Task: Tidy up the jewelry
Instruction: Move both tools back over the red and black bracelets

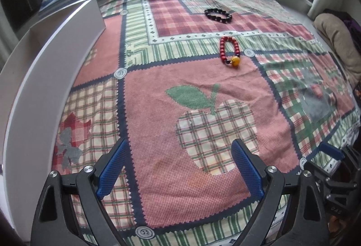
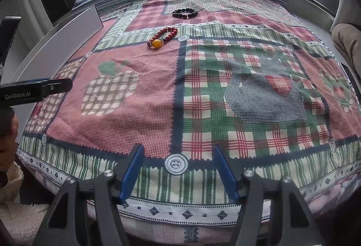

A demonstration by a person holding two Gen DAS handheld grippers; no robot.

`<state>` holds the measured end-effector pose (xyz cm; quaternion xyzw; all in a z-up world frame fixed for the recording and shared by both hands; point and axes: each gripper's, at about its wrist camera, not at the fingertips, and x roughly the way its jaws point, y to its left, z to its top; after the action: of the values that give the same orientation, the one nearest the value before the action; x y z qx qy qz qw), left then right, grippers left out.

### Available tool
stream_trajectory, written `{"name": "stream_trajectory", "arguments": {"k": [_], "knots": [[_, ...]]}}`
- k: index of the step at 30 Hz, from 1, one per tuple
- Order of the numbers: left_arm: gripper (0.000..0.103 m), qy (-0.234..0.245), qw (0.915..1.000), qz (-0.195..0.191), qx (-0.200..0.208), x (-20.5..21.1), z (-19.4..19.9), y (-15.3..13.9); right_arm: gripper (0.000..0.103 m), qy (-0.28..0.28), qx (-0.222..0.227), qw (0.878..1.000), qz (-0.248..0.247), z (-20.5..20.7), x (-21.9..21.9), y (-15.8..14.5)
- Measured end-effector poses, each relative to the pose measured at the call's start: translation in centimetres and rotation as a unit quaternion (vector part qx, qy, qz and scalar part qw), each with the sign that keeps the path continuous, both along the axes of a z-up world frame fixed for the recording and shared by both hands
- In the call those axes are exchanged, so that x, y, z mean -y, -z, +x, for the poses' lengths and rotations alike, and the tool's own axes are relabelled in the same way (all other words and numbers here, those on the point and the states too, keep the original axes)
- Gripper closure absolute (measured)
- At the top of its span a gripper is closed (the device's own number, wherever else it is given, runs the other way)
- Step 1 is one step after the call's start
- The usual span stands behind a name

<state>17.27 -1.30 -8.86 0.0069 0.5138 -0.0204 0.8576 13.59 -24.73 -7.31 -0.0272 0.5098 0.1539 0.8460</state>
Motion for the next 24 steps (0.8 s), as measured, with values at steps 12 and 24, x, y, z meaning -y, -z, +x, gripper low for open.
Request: {"name": "stream_trajectory", "arguments": {"k": [12, 24], "knots": [[0.011, 0.101, 0.9920, -0.056, 0.052, 1.9, 8.8, -3.5, 0.038, 0.038, -0.002, 0.999, 0.015, 0.6, 2.7, 0.2], [0.043, 0.292, 0.9515, 0.076, 0.062, 10.9, 12.2, 2.1, 0.038, 0.036, -0.015, 0.999, 0.019, 0.9, 2.7, 0.9]]}}
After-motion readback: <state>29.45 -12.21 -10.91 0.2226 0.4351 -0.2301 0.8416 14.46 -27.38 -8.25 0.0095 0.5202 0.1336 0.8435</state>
